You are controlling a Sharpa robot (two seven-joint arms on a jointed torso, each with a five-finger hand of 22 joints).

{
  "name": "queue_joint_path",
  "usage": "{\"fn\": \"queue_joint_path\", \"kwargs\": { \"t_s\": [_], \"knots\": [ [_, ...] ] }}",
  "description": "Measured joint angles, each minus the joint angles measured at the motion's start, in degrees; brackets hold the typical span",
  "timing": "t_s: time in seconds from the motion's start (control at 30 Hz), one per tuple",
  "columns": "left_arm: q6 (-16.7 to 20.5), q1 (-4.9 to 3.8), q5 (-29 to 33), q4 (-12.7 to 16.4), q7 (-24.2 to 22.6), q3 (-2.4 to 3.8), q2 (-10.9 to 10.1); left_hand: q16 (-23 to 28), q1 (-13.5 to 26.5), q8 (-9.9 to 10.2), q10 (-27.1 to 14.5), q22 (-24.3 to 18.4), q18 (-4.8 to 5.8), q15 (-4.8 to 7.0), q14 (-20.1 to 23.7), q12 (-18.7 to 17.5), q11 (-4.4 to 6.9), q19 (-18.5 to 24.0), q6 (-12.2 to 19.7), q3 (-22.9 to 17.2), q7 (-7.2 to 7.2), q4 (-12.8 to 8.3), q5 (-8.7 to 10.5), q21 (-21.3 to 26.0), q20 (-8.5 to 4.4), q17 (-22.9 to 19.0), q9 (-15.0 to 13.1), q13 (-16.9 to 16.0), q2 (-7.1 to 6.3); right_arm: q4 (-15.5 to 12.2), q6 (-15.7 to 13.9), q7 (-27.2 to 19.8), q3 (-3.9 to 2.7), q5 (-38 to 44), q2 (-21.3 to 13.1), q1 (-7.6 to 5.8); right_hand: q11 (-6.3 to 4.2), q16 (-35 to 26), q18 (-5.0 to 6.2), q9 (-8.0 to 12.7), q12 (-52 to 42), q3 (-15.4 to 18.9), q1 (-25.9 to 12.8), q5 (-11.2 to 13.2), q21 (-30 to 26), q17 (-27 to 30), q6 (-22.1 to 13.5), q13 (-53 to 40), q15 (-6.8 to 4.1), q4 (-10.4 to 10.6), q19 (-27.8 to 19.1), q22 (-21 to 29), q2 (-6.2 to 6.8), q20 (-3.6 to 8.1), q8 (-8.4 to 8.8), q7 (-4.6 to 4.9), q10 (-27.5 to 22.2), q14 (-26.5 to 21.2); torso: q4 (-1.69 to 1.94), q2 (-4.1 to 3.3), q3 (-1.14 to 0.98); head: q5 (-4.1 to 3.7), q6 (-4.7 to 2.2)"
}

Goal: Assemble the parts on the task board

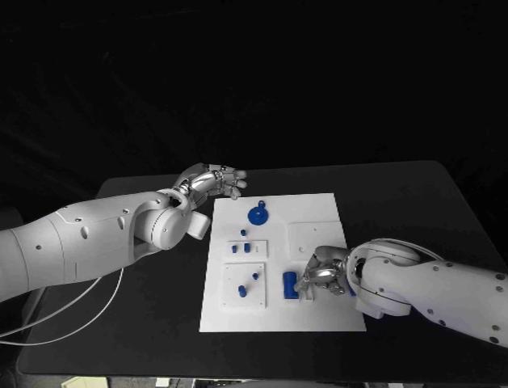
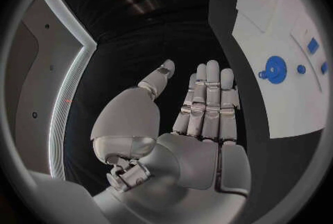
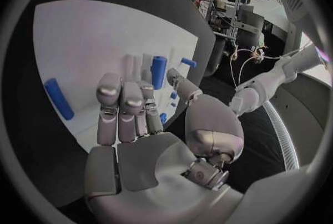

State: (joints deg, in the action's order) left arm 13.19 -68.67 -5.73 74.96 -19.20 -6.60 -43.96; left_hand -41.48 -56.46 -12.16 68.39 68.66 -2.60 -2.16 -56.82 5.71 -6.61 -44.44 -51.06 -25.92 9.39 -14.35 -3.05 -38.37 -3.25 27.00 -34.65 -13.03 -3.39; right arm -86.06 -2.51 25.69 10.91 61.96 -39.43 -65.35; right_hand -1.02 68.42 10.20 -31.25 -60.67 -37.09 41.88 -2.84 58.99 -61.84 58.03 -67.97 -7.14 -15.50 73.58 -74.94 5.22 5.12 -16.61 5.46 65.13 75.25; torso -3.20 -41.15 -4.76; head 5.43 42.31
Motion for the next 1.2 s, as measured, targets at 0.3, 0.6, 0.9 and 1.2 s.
{"fn": "queue_joint_path", "kwargs": {
  "t_s": [0.3,0.6,0.9,1.2],
  "knots": [
    [0.0,0.00,0.0,0.0,0.0,0.00,0.0,0.0,0.0,0.0,0.0,0.0,0.05,0.00,0.0,0.0,0.00,0.0,0.0,-0.1,0.00,0.1,0.00,0.0,0.00,0.1,0.0,0.0,0.00,-2.3,-2.3,-1.4,-2.28,-1.3,-5.4,-2.97,0.32,0.0,0.00,0.0,-0.4,0.0,0.1,0.0,0.0,-0.3,-1.4,-0.8,0.19,0.0,0.1,0.0,1.21,0.14,0.66,0.22,0.3,0.2,-0.03,0.01,-0.01,-0.70,-0.79],
    [0.0,0.00,0.0,0.0,0.0,-0.01,0.0,0.2,0.0,0.0,0.0,0.0,0.09,0.00,0.0,0.0,0.00,0.0,0.0,-0.1,0.00,0.1,0.00,0.0,0.00,0.1,0.0,0.0,0.00,-2.5,-0.6,-0.5,-2.45,0.8,-9.4,-5.55,0.30,0.0,0.00,-1.4,-0.7,0.2,1.3,0.0,0.2,-0.4,-1.2,-1.3,0.20,-0.2,0.4,0.0,1.27,0.22,-0.50,0.10,0.3,0.2,-0.12,0.04,-0.01,-1.50,-1.39],
    [-0.1,0.00,0.0,0.0,0.0,-0.01,0.0,0.2,0.0,0.0,0.0,0.0,0.15,0.00,0.0,0.0,0.00,0.0,0.0,-0.1,0.00,0.1,0.00,0.0,0.00,0.1,0.0,0.0,0.00,-2.2,3.4,1.6,-2.06,8.3,-11.0,-5.55,-0.32,0.0,0.00,-3.4,-1.9,0.2,1.8,0.0,0.4,-0.5,0.2,-2.3,0.19,-0.2,0.5,0.0,1.57,0.14,-1.80,-0.52,1.5,0.6,-0.04,-0.02,-0.04,-2.20,-1.75],
    [-0.1,0.00,0.0,0.0,0.0,-0.02,-0.1,0.2,0.0,0.0,0.0,0.1,-0.14,0.00,0.0,0.0,0.00,0.0,0.0,-0.1,0.00,0.1,0.00,0.0,0.00,0.2,0.0,0.0,0.00,-2.0,7.2,3.9,-0.48,13.8,-10.8,-4.80,-0.38,0.0,0.00,-4.7,-1.3,1.0,0.2,0.0,0.4,-0.6,0.3,-2.0,-0.02,1.2,0.5,0.0,1.96,0.13,-2.02,-0.57,1.5,0.4,0.00,-0.03,-0.05,-2.66,-1.71]
  ]
}}
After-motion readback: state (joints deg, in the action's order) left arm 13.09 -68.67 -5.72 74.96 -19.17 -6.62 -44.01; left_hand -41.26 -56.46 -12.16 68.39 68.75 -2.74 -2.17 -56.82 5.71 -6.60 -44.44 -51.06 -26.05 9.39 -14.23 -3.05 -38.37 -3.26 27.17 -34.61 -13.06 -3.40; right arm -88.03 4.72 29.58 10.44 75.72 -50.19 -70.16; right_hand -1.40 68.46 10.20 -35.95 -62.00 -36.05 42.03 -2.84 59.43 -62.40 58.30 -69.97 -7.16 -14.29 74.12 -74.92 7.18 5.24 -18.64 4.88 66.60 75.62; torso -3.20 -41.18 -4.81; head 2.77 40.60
